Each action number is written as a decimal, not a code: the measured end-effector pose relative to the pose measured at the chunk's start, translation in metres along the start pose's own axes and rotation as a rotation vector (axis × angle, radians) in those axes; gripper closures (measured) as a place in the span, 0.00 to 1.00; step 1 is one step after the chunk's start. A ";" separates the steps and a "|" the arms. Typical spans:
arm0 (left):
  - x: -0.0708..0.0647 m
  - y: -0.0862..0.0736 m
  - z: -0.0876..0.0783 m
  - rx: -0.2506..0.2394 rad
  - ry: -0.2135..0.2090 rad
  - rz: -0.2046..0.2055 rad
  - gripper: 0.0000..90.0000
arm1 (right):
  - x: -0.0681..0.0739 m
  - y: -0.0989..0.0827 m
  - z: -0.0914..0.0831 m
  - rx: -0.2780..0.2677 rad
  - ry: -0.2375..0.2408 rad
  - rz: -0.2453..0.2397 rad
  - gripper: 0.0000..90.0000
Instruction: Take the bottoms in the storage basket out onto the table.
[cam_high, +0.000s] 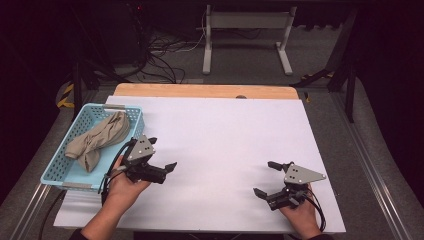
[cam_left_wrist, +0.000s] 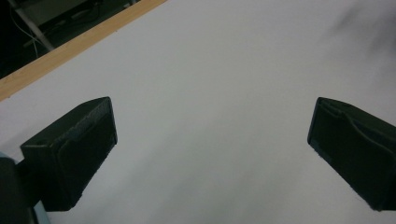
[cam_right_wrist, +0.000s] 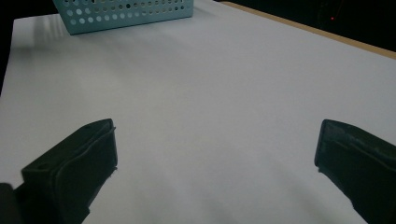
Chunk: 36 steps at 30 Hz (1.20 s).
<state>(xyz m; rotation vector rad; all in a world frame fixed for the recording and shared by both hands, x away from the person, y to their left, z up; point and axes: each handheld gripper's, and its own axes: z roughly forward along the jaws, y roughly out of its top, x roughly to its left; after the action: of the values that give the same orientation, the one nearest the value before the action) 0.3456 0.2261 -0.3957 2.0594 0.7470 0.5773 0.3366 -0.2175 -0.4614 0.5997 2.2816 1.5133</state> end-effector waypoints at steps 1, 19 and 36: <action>0.001 0.001 -0.001 -0.001 0.001 -0.001 0.02 | 0.000 0.000 0.000 -0.001 0.001 0.000 0.00; 0.020 0.006 -0.015 0.008 0.026 -0.018 0.02 | 0.000 0.000 0.000 -0.002 0.006 -0.002 0.00; 0.046 0.010 -0.025 0.057 0.068 -0.003 0.03 | 0.001 0.000 0.000 0.006 0.003 0.000 0.00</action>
<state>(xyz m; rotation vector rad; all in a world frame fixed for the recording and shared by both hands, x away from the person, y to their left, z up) 0.3656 0.2674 -0.3681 2.0997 0.8145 0.6333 0.3360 -0.2170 -0.4617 0.5990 2.2896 1.5084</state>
